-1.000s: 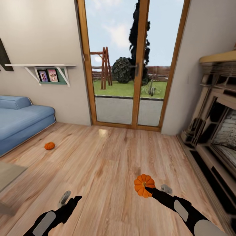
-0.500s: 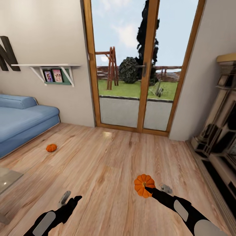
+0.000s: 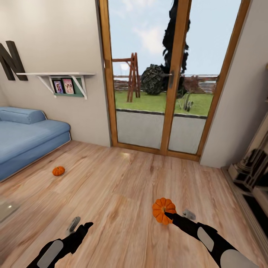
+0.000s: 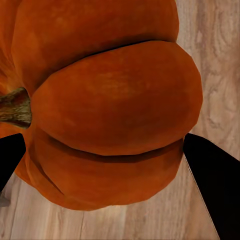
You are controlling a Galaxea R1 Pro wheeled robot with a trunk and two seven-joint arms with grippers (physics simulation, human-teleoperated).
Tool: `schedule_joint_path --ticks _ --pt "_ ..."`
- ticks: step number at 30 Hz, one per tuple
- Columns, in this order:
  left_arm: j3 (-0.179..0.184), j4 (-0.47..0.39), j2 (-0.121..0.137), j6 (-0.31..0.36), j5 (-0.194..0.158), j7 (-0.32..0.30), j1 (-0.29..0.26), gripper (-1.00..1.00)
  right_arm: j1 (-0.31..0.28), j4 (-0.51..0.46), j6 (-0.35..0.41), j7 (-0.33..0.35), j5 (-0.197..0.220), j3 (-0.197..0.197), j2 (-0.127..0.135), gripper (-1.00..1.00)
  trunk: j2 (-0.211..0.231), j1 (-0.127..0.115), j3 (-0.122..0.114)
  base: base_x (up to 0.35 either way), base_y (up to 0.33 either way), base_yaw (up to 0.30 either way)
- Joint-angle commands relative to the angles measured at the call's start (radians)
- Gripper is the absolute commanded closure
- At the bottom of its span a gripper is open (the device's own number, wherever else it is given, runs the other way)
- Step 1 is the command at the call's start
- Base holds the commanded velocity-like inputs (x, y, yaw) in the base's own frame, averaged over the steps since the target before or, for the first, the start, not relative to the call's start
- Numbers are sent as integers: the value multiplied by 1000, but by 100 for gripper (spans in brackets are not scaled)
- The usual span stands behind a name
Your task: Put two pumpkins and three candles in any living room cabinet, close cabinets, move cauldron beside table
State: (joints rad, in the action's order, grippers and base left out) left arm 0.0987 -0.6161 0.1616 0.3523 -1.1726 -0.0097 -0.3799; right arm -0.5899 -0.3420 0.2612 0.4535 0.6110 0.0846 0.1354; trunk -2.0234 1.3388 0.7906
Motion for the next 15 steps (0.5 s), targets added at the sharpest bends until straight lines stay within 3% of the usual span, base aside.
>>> schedule_joint_path --ticks 1,15 --pt "3 0 1 1 -4 -1 -1 -100 -1 -2 4 -1 15 6 1 100 0 0 1 315 -103 4" --pt "3 0 1 0 -4 -1 -1 -100 -1 0 4 -1 15 5 1 100 0 0 1 315 -104 1"
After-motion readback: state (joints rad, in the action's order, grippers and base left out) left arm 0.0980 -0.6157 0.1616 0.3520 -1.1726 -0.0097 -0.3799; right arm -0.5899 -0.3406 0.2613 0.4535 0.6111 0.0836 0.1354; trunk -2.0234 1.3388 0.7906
